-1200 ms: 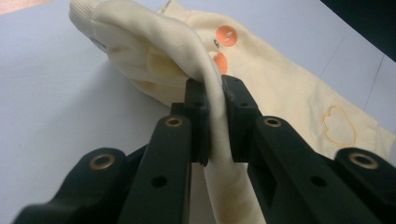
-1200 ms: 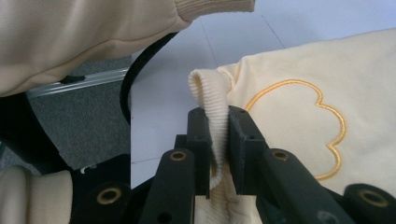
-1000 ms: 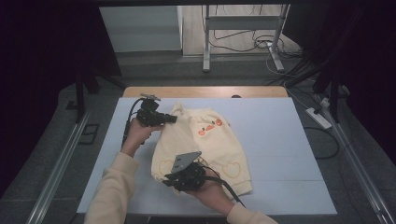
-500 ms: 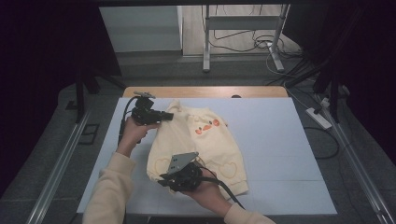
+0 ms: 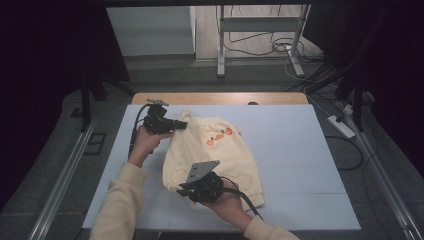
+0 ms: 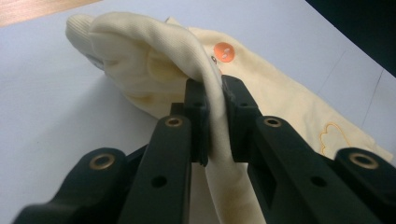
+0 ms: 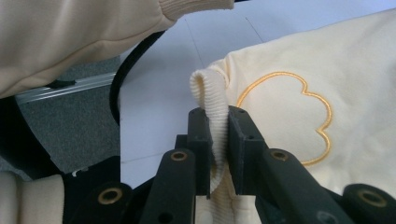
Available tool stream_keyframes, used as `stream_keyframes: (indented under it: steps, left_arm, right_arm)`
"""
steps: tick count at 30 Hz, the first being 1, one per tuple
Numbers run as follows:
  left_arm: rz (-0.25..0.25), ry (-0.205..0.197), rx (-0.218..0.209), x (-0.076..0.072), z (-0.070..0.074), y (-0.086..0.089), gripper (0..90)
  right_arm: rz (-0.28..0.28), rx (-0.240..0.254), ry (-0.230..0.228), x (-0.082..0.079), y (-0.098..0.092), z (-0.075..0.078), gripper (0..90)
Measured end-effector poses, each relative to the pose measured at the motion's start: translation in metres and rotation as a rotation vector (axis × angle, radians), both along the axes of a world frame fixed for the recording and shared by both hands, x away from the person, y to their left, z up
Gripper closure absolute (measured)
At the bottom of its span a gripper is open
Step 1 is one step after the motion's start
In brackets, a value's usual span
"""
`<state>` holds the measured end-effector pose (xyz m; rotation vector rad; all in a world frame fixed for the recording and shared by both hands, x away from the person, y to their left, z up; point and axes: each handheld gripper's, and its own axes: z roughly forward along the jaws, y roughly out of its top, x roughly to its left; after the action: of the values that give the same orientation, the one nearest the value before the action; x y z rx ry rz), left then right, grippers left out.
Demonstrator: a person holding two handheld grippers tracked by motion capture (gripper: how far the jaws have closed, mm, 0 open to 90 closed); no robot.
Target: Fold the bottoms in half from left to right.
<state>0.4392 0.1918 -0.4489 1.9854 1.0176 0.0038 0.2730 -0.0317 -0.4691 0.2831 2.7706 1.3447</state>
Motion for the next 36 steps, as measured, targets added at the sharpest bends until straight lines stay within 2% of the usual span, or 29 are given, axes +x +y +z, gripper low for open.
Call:
stream_keyframes:
  steps: [20, 36]
  left_arm:
    - [-0.002, 0.0, 0.004, 0.008, -0.008, -0.017, 80.7]
    - [-0.01, 0.002, 0.016, 0.009, -0.014, -0.029, 80.6]
  right_arm:
    - [-0.076, 0.003, -0.003, 0.003, -0.034, 0.004, 79.6]
    - [-0.107, -0.012, -0.003, 0.004, -0.055, 0.002, 79.6]
